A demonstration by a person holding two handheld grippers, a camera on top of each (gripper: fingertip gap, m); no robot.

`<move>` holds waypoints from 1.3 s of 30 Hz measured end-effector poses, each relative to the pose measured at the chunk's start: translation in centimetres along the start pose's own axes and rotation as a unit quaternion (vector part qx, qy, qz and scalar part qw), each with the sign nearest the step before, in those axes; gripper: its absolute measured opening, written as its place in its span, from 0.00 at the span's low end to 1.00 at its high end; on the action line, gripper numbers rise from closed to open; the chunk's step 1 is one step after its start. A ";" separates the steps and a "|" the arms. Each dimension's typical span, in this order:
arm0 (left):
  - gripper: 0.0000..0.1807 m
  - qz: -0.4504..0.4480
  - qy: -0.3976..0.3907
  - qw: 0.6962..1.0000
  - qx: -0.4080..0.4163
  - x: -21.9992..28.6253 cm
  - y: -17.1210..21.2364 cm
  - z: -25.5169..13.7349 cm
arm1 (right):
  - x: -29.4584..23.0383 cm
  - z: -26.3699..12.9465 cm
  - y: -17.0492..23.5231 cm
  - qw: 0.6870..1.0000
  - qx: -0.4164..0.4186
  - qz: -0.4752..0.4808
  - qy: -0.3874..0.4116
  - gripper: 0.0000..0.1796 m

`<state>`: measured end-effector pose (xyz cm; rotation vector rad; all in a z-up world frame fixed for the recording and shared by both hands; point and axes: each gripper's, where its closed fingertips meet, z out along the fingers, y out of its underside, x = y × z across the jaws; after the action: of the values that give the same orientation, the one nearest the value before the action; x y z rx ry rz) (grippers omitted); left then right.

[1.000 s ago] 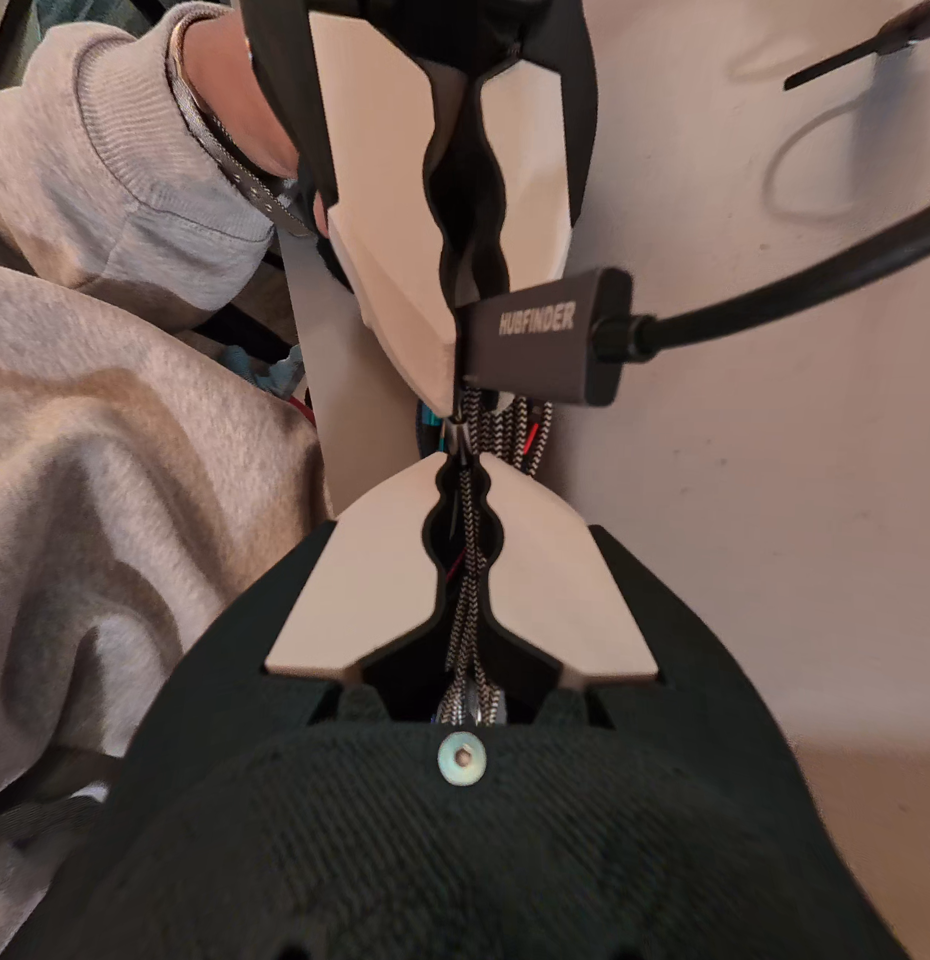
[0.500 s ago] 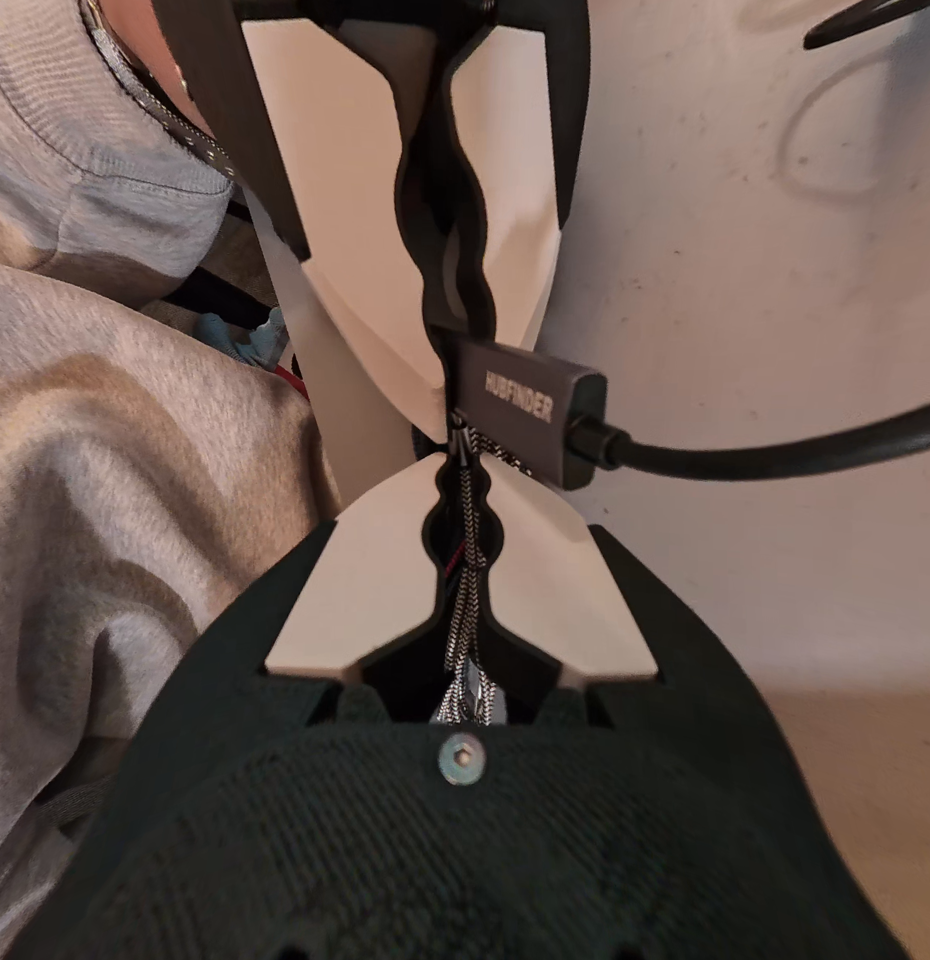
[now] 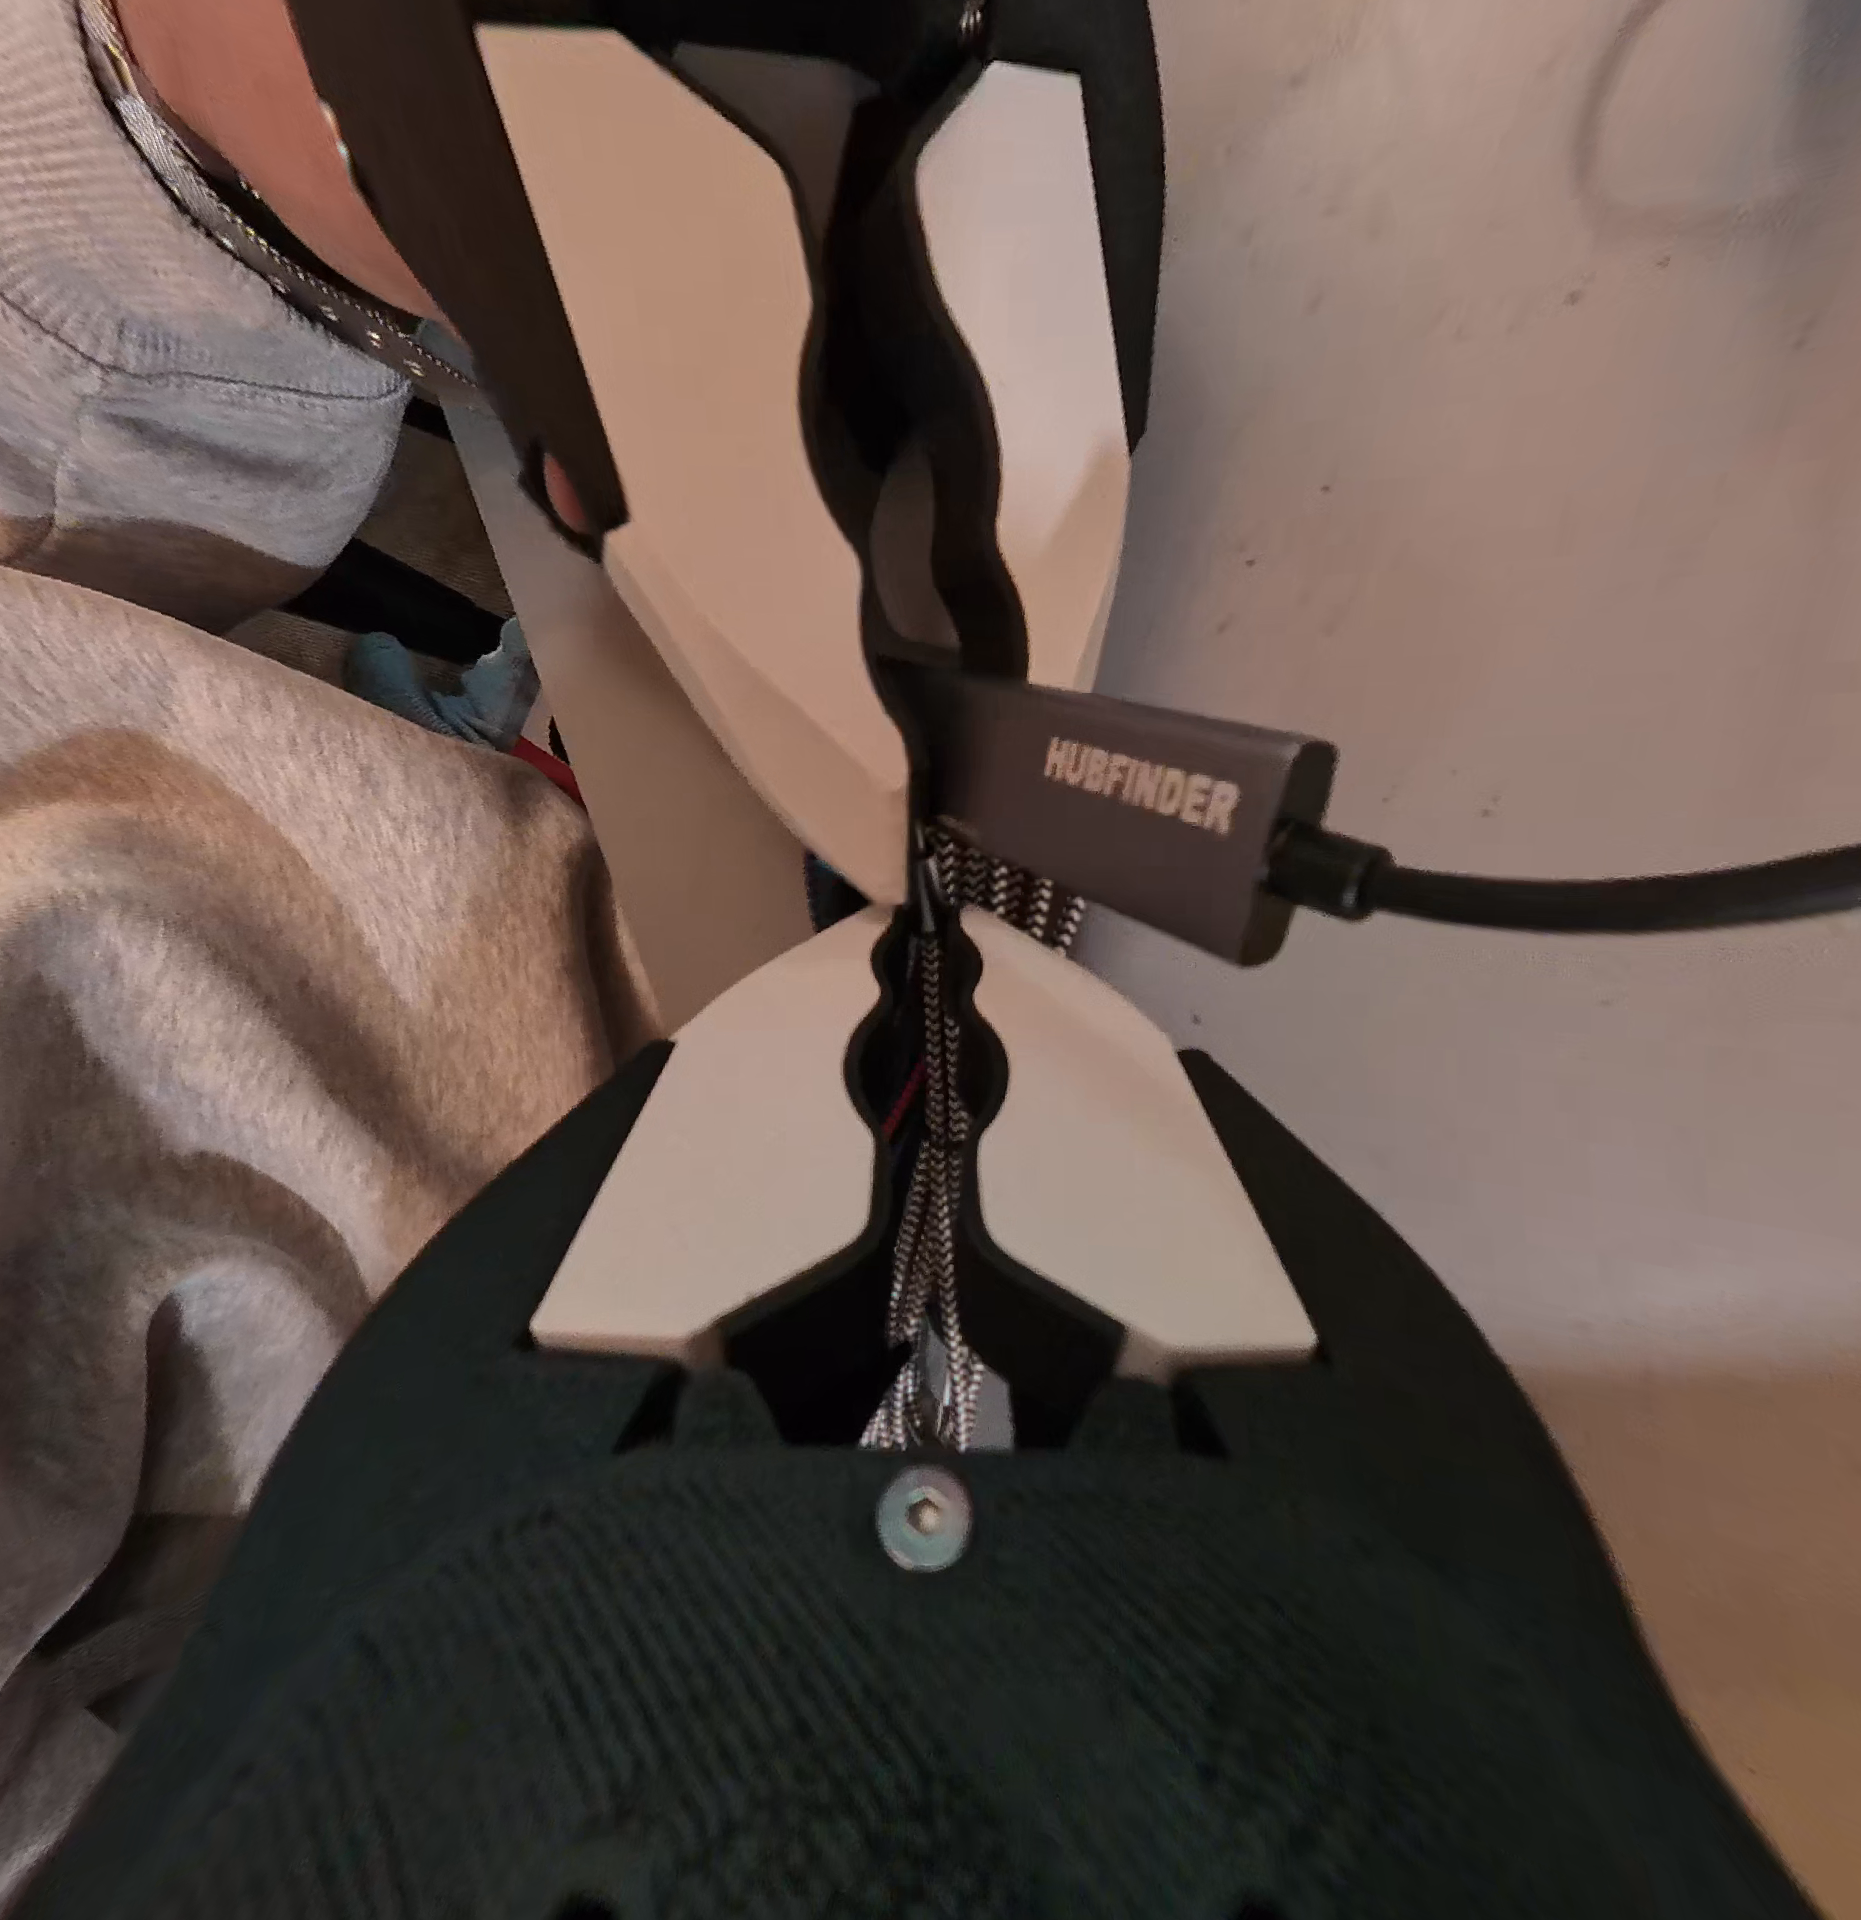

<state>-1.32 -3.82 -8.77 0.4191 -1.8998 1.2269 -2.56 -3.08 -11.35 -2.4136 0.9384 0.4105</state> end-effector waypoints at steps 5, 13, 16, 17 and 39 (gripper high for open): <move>0.18 0.003 -0.020 1.000 -0.019 -0.5 0.5 -0.7 | 0.1 0.4 -0.2 1.000 0.010 0.004 -0.005 0.03; 0.10 0.001 -0.031 0.999 -0.045 -1.0 1.3 -1.9 | 0.4 0.5 -0.2 1.000 0.016 0.006 -0.003 0.03; 0.09 0.007 -0.028 0.999 -0.043 -0.9 1.3 -1.9 | 0.4 0.6 -0.3 1.000 0.018 0.007 -0.005 0.03; 0.09 0.012 -0.029 0.999 -0.041 -0.8 1.2 -1.9 | 0.4 0.5 -0.3 1.000 0.019 0.008 -0.006 0.03; 0.10 0.196 -0.125 0.969 -0.087 -0.5 1.6 -0.8 | 0.2 0.2 0.8 0.999 -0.032 -0.006 0.032 0.03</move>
<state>-1.68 -2.42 -10.01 0.1073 -2.3670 1.2865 -2.97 -3.60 -11.92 -2.5026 0.9514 0.3677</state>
